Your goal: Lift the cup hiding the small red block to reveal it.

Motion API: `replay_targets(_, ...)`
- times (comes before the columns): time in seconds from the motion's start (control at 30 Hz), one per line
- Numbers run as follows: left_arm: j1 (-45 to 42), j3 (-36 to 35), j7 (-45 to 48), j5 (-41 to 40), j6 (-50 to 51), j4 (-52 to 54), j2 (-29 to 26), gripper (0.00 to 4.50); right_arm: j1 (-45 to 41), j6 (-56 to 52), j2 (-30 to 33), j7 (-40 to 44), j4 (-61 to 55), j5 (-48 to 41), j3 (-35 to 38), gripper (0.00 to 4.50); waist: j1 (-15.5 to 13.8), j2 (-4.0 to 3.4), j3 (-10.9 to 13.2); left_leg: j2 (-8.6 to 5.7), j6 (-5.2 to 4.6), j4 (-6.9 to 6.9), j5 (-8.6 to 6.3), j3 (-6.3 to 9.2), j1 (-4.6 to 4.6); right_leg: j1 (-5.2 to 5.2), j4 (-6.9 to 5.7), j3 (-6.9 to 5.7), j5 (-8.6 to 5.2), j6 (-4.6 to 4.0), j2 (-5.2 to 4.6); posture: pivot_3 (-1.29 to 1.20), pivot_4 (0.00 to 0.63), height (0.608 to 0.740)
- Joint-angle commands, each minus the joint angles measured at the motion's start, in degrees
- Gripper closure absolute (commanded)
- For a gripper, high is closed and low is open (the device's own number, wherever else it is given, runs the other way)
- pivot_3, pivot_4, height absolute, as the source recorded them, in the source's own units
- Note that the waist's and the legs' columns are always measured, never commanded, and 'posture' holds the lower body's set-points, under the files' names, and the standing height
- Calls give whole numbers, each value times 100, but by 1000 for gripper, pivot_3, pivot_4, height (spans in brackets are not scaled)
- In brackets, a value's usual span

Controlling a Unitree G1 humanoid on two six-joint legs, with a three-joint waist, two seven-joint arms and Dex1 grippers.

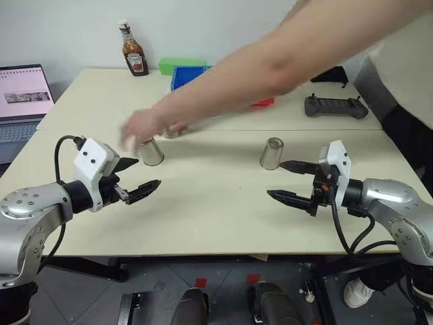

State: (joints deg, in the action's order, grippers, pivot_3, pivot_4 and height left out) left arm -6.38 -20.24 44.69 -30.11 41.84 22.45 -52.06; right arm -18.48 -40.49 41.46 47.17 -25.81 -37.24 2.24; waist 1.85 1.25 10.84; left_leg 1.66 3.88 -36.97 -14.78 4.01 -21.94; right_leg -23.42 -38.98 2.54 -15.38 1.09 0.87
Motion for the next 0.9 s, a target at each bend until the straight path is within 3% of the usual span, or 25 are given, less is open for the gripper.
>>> replay_targets(0.03, -82, -28, 61, 20, -121, 38, -89, 39, -44, 51, -9, -17, -201, -69, 108, 0, 0, 0, 0, 0, 0, 0, 0, 0, 0, 0, 0, 0, 0, 0, 0, 0, 150, 740)
replay_targets(0.4, -92, -55, 85, 68, -135, -25, -92, 39, 20, 124, -27, -10, -185, -32, 117, 0, 0, 0, 0, 0, 0, 0, 0, 0, 0, 0, 0, 0, 0, 0, 0, 0, 150, 740)
replay_targets(0.73, -25, -554, -90, 302, -284, -682, -136, 39, -81, 26, -227, -151, -184, -80, 40, 0, 1, 0, 0, 0, 0, 0, 0, 0, 0, 0, 0, 0, 0, 0, 0, 0, 150, 740)
replay_targets(0.9, -276, -427, -415, 482, -360, -1065, -25, 39, -212, -24, -336, -154, -181, -76, -100, 0, 2, 0, 0, 0, 0, 0, 0, 3, 1, 0, 0, -3, 0, 0, 0, 0, 150, 740)
